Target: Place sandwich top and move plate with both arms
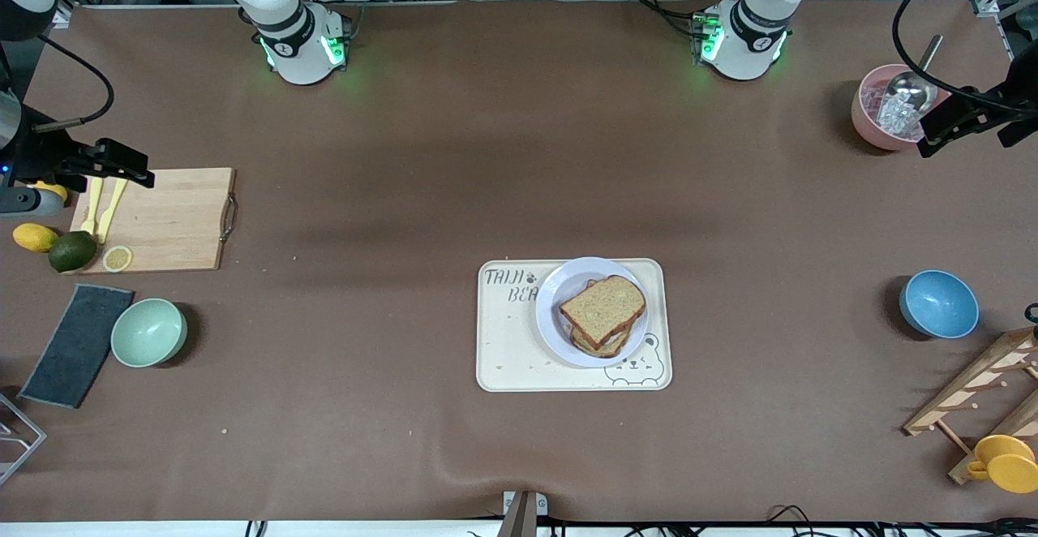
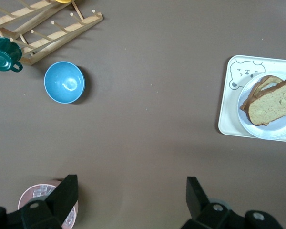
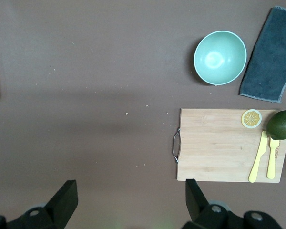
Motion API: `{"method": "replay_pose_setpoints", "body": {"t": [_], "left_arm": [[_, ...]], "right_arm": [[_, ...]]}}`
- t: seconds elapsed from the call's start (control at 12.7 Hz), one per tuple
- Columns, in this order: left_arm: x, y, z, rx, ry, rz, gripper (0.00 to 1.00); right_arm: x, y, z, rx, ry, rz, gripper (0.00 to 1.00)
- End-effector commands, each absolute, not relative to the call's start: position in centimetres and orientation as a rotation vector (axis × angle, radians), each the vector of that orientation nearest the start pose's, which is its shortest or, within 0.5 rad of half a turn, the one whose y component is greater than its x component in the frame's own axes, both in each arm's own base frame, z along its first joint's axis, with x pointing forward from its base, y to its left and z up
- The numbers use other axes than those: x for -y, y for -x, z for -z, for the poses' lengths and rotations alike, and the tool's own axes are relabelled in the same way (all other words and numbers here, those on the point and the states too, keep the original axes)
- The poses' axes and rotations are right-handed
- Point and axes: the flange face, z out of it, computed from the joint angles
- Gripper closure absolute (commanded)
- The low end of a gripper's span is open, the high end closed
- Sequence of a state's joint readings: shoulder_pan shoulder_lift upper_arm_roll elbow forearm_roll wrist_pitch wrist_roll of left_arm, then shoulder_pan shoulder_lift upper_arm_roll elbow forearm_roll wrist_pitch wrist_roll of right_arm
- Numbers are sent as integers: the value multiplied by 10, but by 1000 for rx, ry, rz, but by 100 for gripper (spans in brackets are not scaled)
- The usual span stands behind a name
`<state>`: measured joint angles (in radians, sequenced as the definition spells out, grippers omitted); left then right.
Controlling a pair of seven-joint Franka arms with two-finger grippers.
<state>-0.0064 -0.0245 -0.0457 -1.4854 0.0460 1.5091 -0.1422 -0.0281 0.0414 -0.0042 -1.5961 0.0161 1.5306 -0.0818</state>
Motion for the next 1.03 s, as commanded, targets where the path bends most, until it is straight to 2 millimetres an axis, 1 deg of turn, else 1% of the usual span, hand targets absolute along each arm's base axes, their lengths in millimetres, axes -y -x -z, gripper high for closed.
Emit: {"method": "replay_pose_setpoints", "body": {"t": [0.0,0.16,0.39,0.71,0.95], "left_arm": [[11,-537,-675,96,3117,115,0],[8,-537,-674,101,3117,112,0],[9,-546,-674,106,3108,120,0],[12,-546,-673,100,3097,111,0],[20,-545,-674,85,3110,111,0]], "right_arm": [[17,-559,-586,57,3118,-164,0],[17,-559,-585,55,3117,-169,0],[17,-559,-585,55,3117,-169,0],[17,-559,-585,57,3117,-171,0],[17,-559,-585,57,3117,-169,0]]}}
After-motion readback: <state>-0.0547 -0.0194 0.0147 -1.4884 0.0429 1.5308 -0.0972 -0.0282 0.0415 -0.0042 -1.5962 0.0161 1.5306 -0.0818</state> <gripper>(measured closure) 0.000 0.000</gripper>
